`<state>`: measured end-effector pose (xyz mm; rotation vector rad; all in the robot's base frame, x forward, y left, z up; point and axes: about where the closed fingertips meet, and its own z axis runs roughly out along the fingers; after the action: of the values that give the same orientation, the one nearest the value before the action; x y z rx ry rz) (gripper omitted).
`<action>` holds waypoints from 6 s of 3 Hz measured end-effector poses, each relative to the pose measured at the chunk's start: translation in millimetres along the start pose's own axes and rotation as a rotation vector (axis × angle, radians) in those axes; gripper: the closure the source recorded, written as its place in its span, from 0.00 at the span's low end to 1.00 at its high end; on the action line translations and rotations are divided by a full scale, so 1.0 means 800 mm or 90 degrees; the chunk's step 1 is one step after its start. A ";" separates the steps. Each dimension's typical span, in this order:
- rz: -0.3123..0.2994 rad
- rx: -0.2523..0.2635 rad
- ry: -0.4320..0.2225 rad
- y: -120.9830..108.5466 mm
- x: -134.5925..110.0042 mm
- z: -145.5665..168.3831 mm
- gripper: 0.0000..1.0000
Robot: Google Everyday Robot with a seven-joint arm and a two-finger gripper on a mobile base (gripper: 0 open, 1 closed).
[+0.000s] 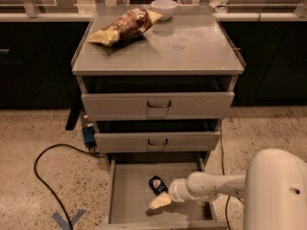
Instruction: Pick pepsi can from bottom drawer and place on counter
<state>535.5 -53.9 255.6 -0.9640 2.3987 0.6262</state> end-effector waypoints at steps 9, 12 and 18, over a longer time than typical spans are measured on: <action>0.019 -0.056 0.057 -0.044 0.013 0.158 0.00; -0.018 -0.081 0.070 0.003 0.012 0.169 0.00; -0.061 -0.113 0.102 0.174 0.001 0.203 0.00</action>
Offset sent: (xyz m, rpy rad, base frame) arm 0.0196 0.0225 -0.0609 0.1028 0.1207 0.0816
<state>475.9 128.2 160.5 -1.2396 2.4489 0.7626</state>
